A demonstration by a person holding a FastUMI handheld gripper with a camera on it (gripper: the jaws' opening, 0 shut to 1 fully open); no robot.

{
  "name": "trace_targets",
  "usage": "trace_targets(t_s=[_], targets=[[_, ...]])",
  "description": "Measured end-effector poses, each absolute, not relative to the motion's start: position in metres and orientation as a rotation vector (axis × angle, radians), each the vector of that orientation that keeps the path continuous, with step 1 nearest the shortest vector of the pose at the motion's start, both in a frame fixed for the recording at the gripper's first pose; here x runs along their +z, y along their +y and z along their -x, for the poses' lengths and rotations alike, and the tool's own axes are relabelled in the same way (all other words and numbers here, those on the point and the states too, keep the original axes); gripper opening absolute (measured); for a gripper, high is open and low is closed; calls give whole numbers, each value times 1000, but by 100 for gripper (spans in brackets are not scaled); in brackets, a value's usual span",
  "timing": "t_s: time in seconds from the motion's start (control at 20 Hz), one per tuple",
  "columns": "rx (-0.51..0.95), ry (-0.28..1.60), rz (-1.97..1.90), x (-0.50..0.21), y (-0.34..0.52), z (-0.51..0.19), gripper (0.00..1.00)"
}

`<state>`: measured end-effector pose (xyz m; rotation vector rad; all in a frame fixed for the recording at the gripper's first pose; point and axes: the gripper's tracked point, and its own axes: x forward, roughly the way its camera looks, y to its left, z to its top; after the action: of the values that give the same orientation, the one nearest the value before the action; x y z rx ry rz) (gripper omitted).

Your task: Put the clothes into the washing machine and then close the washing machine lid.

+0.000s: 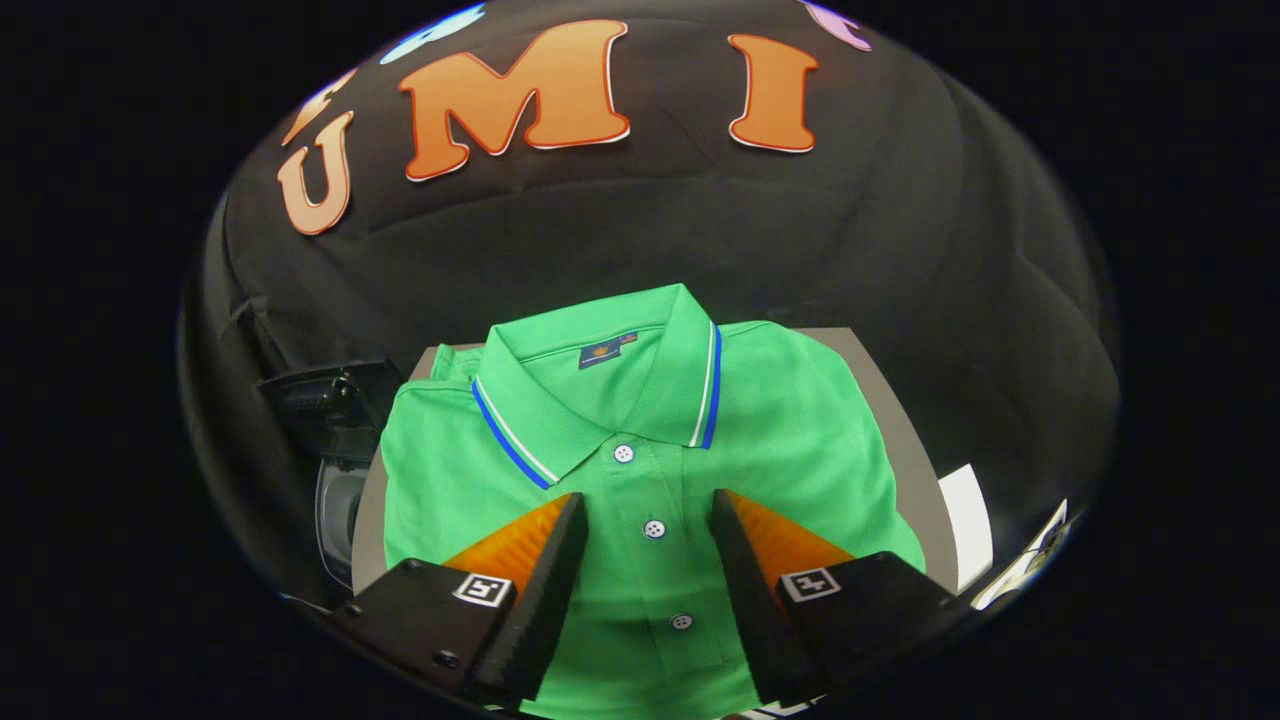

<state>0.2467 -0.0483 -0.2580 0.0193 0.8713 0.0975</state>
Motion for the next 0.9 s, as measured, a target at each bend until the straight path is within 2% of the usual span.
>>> trace_targets(t_s=[0.05, 0.15, 0.4, 0.6, 0.65, 0.9], targets=[[114, 892, -9, -258, -44, -246, 79], [122, 929, -1, -257, -43, -247, 57], [126, 923, -29, -254, -39, -249, 16], [123, 855, -59, -254, -39, -251, 16], [123, 835, -66, -251, -39, -249, 8], [168, 653, -64, -220, -40, -248, 8]])
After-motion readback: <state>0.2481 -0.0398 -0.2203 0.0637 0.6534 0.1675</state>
